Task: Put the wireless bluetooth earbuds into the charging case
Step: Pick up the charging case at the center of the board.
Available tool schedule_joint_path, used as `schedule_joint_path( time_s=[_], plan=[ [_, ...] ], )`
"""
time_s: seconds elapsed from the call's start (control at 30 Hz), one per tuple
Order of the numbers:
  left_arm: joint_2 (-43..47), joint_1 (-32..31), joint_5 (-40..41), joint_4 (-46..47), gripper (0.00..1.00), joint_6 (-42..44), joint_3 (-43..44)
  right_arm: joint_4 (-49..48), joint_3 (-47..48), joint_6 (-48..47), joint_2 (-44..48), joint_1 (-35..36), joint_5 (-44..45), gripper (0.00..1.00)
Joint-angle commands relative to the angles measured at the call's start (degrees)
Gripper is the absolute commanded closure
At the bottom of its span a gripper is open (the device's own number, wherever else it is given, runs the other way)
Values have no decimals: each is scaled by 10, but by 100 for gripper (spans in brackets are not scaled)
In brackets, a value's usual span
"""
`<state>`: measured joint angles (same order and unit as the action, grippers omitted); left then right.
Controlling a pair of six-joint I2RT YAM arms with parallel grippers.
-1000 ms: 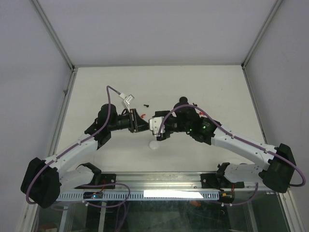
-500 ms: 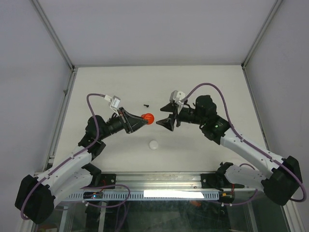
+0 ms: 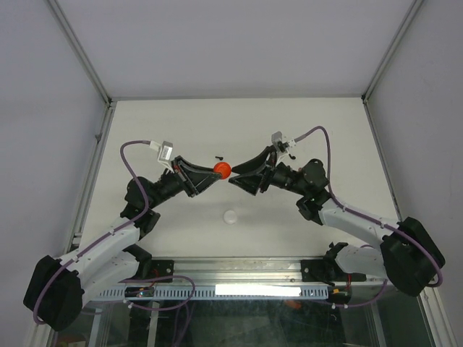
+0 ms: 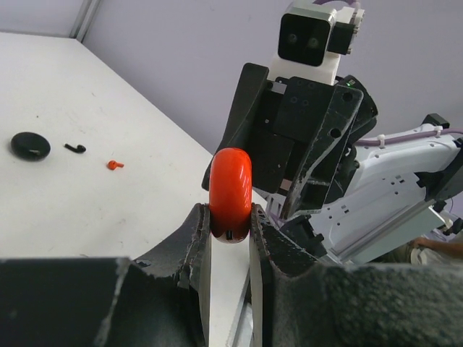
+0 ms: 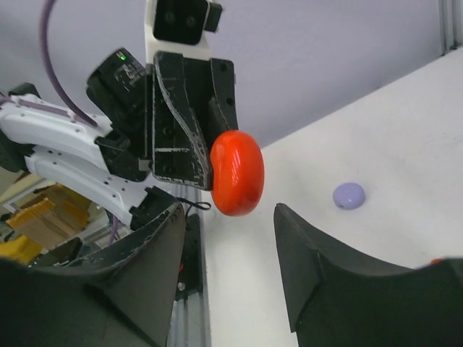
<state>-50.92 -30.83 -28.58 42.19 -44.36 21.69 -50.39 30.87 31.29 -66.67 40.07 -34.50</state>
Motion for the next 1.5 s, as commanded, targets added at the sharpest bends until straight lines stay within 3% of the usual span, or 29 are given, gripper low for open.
schedule_joint_path(
  time_s=[0.0, 0.33, 0.53, 0.7, 0.87, 1.17, 1.3, 1.47],
  plan=[
    [-7, -7, -1, 88, 91, -23, -7, -144, 11, 84, -13, -2, 13, 46],
    [-35, -24, -2, 155, 91, -44, -13, -219, 21, 135, -54, -2, 0, 58],
    [-35, -28, 0, 155, 88, -42, -19, -244, 24, 146, -63, -3, -26, 77],
    [-8, -29, 3, 91, 74, -10, -17, -199, 32, 123, -44, -19, -67, 93],
    [36, -28, 7, -17, 55, 63, -2, -20, 76, 56, 1, -31, -124, 98],
    [65, -28, -54, -136, 50, 152, 44, 504, 241, -275, 32, -35, -184, 99],
    [58, -28, -92, -153, 44, 186, 61, 628, 292, -357, 28, -35, -177, 99],
    [33, -28, -144, -140, 43, 202, 79, 710, 342, -399, 13, -34, -172, 99]
  ],
)
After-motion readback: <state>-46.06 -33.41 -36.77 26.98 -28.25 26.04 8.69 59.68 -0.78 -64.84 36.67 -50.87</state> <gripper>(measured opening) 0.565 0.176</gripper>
